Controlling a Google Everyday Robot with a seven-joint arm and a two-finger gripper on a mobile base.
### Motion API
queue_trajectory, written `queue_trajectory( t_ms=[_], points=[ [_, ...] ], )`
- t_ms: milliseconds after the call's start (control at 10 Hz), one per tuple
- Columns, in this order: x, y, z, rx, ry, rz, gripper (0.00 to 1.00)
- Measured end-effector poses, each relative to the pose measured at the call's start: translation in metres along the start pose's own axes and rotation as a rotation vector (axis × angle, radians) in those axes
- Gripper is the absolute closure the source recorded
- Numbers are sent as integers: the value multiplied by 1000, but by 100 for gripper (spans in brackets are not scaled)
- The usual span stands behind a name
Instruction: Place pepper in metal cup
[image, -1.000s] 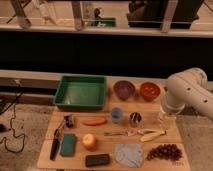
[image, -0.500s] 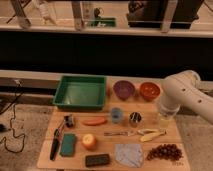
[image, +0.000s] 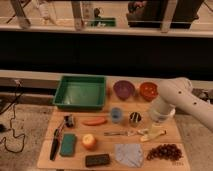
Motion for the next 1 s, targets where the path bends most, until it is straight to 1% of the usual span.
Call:
queue_trajectory(
  t_ms=[500, 600, 700, 800, 1000],
  points=[
    [0, 0, 1, -1, -1, 0, 20],
    [0, 2, 3, -8, -8, 2, 20],
    [-3, 10, 11, -26, -20, -2, 20],
    [-10, 13, 17, -29, -32, -5, 20],
    [-38, 16, 31, -34, -60, -27, 20]
  ],
)
